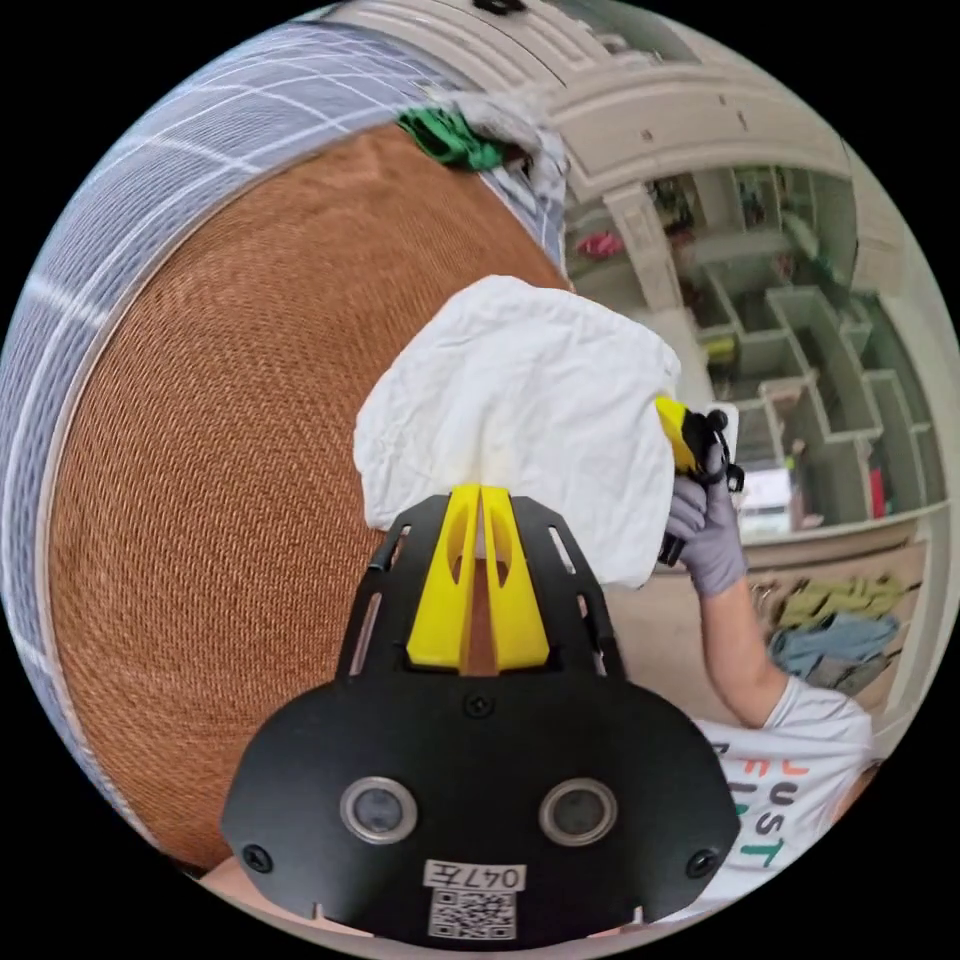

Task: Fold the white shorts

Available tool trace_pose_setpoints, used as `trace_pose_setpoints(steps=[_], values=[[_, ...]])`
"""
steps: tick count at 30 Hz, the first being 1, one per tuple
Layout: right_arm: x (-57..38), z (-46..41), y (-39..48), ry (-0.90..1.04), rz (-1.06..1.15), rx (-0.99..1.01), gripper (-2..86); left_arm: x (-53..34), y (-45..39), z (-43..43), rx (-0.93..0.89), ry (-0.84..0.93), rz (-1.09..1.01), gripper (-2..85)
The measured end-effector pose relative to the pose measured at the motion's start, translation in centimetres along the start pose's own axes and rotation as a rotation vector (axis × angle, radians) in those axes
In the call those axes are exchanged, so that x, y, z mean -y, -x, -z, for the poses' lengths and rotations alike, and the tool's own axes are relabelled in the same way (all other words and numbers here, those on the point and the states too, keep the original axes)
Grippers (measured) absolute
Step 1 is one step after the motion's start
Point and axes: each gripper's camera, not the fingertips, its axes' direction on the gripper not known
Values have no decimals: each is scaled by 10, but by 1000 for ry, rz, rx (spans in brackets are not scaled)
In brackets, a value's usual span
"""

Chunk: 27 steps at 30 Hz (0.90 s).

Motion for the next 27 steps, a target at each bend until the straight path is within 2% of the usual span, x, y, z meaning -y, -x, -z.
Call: trace_pose_setpoints(steps=[5,9,15,19,22,25,27], values=[[145,-34,123,39,266,15,3,-21,72,9,-225,-129,226,-10],[233,-98,175,73,317,135,3,-17,95,-23,-334,-72,259,-10],[345,-256,255,187,328,454,3,14,80,-58,-259,60,108,-10],[393,-351,272,190,230,613,5,21,90,-60,-249,54,95,-10],[410,-406,249,191,149,531,15,27,101,-65,-255,51,102,-10],[425,-442,207,329,152,330,62,32,110,-79,-312,77,106,-10],[427,-432,180,400,157,326,70,35,110,-86,-311,87,96,-10]])
